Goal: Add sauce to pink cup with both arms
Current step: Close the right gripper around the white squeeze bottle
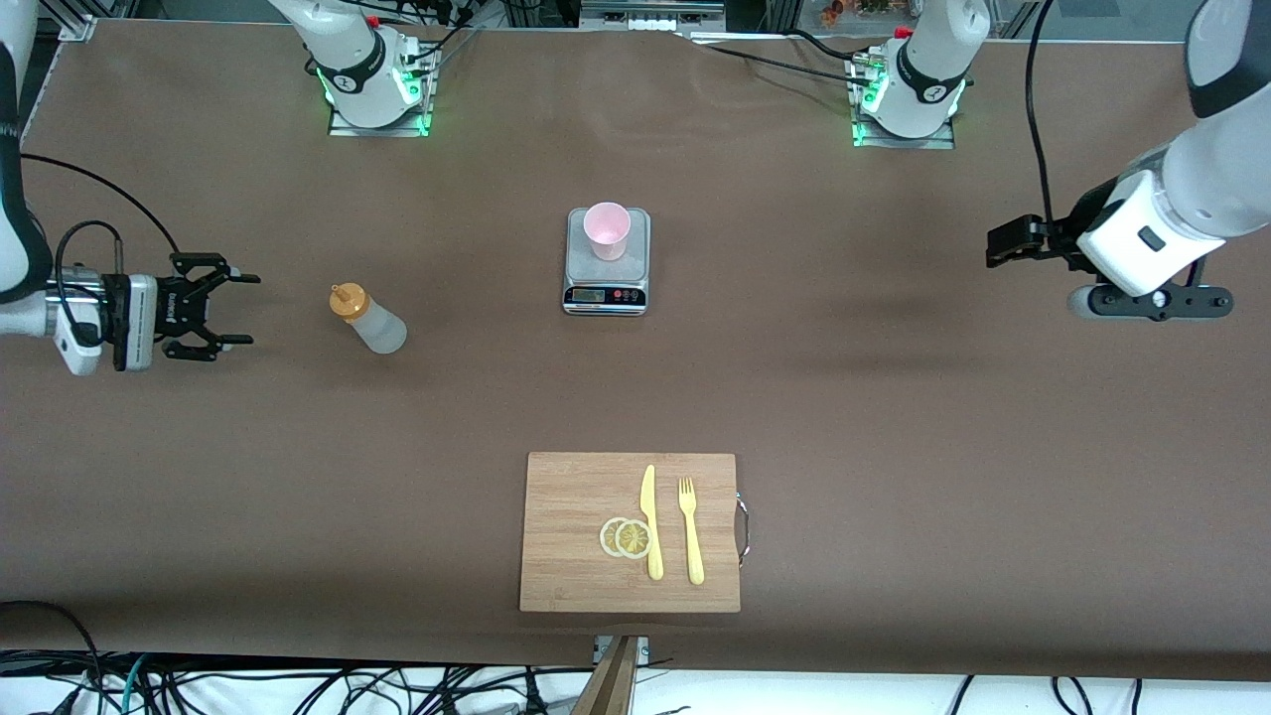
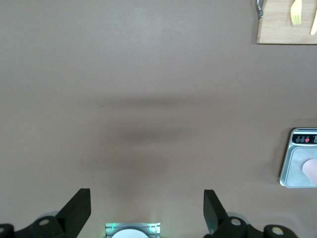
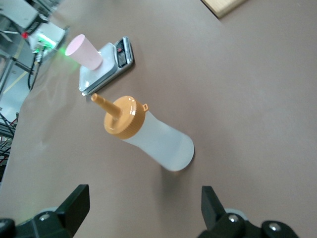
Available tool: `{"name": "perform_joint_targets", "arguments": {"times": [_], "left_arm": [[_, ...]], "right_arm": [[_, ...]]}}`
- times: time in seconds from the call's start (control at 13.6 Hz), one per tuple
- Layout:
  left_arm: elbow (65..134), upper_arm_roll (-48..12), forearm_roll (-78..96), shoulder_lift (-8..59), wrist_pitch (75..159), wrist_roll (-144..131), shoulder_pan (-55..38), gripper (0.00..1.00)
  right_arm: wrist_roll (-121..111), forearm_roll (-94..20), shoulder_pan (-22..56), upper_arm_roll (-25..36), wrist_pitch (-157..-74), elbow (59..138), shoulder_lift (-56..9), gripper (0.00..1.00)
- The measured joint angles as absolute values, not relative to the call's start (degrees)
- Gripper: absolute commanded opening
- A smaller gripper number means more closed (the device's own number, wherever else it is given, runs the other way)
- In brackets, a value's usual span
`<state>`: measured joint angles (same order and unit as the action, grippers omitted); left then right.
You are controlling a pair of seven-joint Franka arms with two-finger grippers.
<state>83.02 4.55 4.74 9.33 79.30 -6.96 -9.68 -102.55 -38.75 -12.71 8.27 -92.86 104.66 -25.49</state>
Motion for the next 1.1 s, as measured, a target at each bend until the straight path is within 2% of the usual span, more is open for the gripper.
{"name": "perform_joint_targets", "arguments": {"times": [0.37,1.1], "left_arm": [[83.3,-1.0,3.3,8.5,76.2,-6.2,-1.4,1.00],[86.2,-4.6,-0.8,7.1,75.9,-6.1,-0.7,1.00]], "right_arm": [[-125.0,-50.9,-14.0,8.3,-87.9,104.9,-35.1,1.00],[-144.9,-60.9,-14.3,7.2,-81.8,104.8,-44.2,1.00]]}}
